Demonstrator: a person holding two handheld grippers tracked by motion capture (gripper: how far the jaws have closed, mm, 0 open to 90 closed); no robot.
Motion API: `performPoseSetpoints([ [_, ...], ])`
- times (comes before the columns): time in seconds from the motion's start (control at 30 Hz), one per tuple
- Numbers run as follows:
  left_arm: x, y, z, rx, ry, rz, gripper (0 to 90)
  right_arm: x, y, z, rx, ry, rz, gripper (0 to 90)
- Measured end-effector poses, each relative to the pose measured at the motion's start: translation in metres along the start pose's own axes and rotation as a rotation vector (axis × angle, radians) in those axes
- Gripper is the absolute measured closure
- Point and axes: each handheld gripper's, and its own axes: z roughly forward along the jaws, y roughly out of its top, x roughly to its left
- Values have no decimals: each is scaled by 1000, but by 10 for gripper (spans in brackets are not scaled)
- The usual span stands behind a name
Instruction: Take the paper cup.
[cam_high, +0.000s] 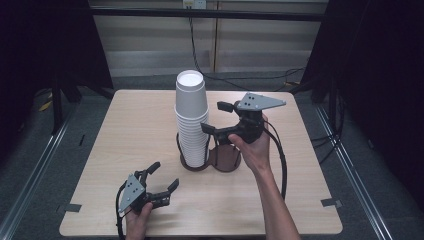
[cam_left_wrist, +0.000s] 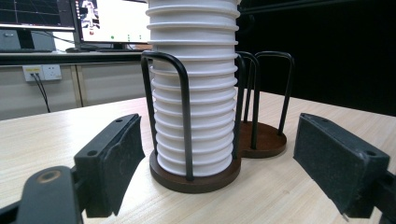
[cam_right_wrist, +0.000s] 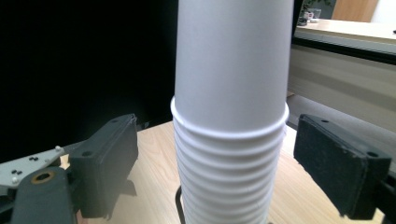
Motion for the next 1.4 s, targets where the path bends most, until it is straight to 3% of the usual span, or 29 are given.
performPoseSetpoints([
  [0.17, 2, 0, 0, 7, 13, 20, 157, 1, 13, 6, -4, 13, -10, 133],
  [0.3, 0, 0, 0, 1, 5, 3, 156, 0, 23, 12, 8, 12, -31, 138],
  [0.67, 0, 0, 0, 0, 9, 4, 156, -8, 47, 27, 17, -3, -45, 132],
  [1.23, 0, 0, 0, 0, 7, 4, 157, -16, 61, 59, 40, 21, -28, 137],
  [1.4, 0, 0, 0, 0, 3, 5, 157, -14, 63, 64, 40, 3, -26, 182],
])
